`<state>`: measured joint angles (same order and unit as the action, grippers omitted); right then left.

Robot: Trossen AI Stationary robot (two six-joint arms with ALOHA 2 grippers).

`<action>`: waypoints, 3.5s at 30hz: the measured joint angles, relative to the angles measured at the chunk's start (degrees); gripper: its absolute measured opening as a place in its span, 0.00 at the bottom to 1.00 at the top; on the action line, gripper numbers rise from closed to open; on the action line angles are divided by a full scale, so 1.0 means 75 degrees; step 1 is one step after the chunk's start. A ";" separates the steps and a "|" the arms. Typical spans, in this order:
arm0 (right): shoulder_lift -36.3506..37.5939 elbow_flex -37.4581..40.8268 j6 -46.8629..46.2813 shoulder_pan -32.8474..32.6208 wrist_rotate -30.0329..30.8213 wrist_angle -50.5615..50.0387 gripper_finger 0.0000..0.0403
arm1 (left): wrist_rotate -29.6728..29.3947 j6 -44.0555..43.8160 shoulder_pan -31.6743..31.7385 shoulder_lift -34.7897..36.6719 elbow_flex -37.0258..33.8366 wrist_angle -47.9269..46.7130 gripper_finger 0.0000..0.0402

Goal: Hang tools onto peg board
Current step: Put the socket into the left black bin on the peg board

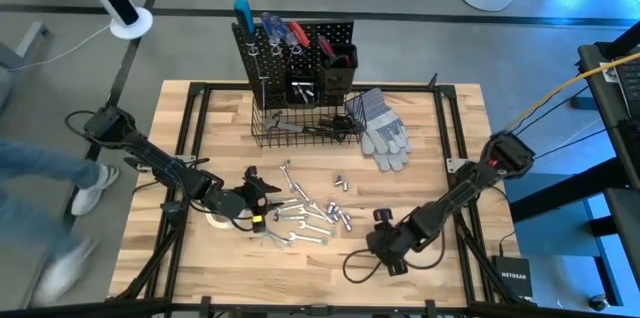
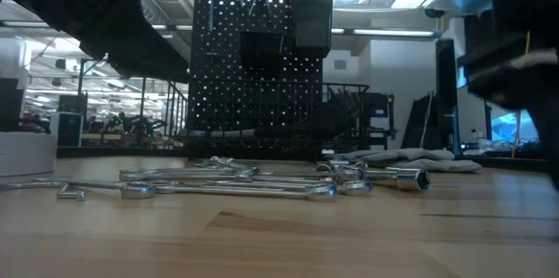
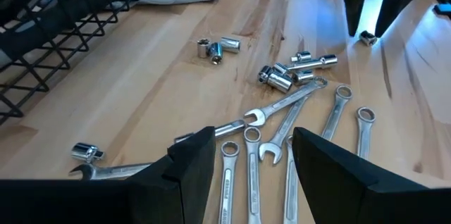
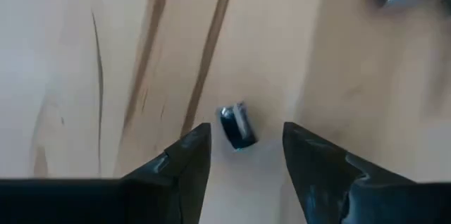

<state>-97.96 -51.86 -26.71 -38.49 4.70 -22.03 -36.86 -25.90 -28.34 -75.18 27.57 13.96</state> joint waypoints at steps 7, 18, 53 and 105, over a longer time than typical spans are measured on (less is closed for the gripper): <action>-0.0089 -0.0009 -0.0064 0.0343 -0.0639 0.0009 0.44 | 0.0000 0.0032 0.0000 0.0000 0.0000 -0.0001 0.45; -0.0089 -0.0012 0.0026 0.0465 -0.0718 -0.0060 0.13 | -0.0003 -0.0069 0.0000 0.0000 0.0000 -0.0001 0.45; 0.0855 -0.2214 0.3542 0.2080 0.3460 0.1513 0.16 | -0.0003 -0.0095 0.0000 0.0000 0.0000 -0.0003 0.45; 0.1118 -0.2208 0.4989 0.5114 0.3827 0.4507 0.43 | 0.0025 -0.0034 -0.0015 0.0001 -0.0003 -0.0009 0.45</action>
<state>-89.58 -68.42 10.71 -0.14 33.40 11.77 -36.68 -26.15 -28.45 -75.17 27.55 13.89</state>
